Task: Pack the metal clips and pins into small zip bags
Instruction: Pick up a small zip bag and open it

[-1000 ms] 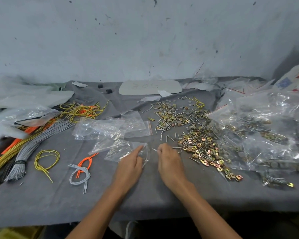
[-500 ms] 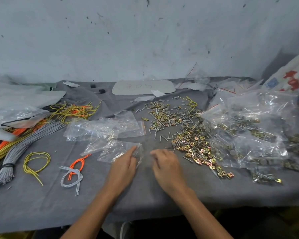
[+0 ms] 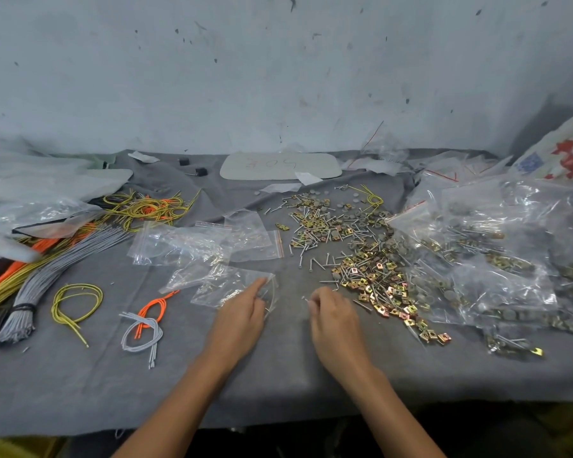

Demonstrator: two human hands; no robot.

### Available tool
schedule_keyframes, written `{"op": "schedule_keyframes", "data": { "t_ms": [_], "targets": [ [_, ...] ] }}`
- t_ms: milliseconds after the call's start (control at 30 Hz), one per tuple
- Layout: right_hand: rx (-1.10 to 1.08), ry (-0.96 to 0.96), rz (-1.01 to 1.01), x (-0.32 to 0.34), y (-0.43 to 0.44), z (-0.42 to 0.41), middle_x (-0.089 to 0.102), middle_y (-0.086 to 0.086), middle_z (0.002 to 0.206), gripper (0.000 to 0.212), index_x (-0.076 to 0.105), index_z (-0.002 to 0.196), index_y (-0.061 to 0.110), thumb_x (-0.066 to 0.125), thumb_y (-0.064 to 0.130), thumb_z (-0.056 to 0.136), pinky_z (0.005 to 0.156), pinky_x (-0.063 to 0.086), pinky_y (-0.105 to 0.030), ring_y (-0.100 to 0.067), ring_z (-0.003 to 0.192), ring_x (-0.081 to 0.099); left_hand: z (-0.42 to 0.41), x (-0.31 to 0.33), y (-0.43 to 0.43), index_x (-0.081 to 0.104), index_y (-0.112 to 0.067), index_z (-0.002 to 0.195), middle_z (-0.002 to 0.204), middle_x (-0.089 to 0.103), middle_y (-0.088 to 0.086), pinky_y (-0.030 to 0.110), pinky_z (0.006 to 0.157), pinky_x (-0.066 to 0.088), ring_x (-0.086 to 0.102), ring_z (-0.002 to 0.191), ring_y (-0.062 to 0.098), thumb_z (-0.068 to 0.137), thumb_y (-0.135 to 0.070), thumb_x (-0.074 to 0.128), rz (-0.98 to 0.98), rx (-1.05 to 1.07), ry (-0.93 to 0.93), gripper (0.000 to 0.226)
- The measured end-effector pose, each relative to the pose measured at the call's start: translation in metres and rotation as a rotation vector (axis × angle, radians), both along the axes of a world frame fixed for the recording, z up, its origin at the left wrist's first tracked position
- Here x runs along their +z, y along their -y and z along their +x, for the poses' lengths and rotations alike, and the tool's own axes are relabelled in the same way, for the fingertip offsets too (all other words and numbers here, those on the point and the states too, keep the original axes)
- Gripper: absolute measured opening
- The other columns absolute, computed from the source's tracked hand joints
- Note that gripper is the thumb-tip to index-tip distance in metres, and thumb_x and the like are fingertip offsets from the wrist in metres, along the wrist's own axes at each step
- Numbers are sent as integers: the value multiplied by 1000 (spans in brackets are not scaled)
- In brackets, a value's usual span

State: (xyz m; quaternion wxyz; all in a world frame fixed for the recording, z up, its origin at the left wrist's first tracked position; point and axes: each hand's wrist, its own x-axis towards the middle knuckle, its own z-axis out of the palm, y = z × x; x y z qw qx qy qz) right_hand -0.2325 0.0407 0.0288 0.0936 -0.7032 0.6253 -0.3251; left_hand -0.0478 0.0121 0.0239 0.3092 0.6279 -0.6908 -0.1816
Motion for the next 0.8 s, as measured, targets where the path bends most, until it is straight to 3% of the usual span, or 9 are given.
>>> {"op": "schedule_keyframes", "data": {
  "t_ms": [100, 300, 433, 600, 700, 800],
  "targets": [
    [95, 70, -18, 2, 4, 22, 58, -3, 93, 9, 52, 98, 18, 46, 22, 104, 79, 40, -41, -26, 88, 52, 0, 0, 0, 49, -26, 148, 120, 71, 7, 31, 92, 43, 62, 110, 23, 100, -16, 42, 1, -11, -1, 50],
    [119, 190, 52, -1, 23, 54, 60, -8, 102, 11, 59, 103, 12, 49, 18, 102, 84, 42, -41, -29, 97, 54, 2, 1, -1, 49, -23, 148, 133, 66, 4, 30, 98, 43, 61, 120, 21, 100, -16, 43, 4, -21, -15, 49],
    [112, 226, 39, -6, 26, 59, 65, -4, 108, 20, 65, 111, 16, 49, 14, 100, 89, 45, -40, -25, 102, 57, 1, 4, -1, 50, -24, 147, 133, 66, 4, 32, 100, 45, 61, 119, 20, 94, -26, 36, 22, -31, -29, 56],
    [122, 326, 61, -7, 27, 56, 71, 5, 98, 15, 63, 101, 25, 56, 14, 95, 83, 51, -42, -20, 94, 64, 2, 5, -2, 52, -26, 146, 138, 64, 0, 30, 103, 44, 59, 124, 16, 88, -35, 31, 9, -27, -44, 62],
    [155, 316, 128, -2, 27, 56, 70, 7, 99, 14, 61, 99, 22, 64, 12, 90, 85, 52, -42, -19, 96, 65, 1, 5, -3, 55, -23, 143, 134, 66, 1, 30, 101, 45, 61, 122, 18, 93, -29, 39, -24, -1, -22, 53],
    [131, 204, 40, 4, 30, 42, 65, 5, 102, 10, 64, 98, 21, 68, 18, 90, 87, 47, -34, -19, 97, 58, -1, 5, -2, 57, -24, 140, 129, 69, 2, 31, 95, 46, 63, 118, 21, 96, -21, 49, -69, 11, 29, 45]
  ]
}}
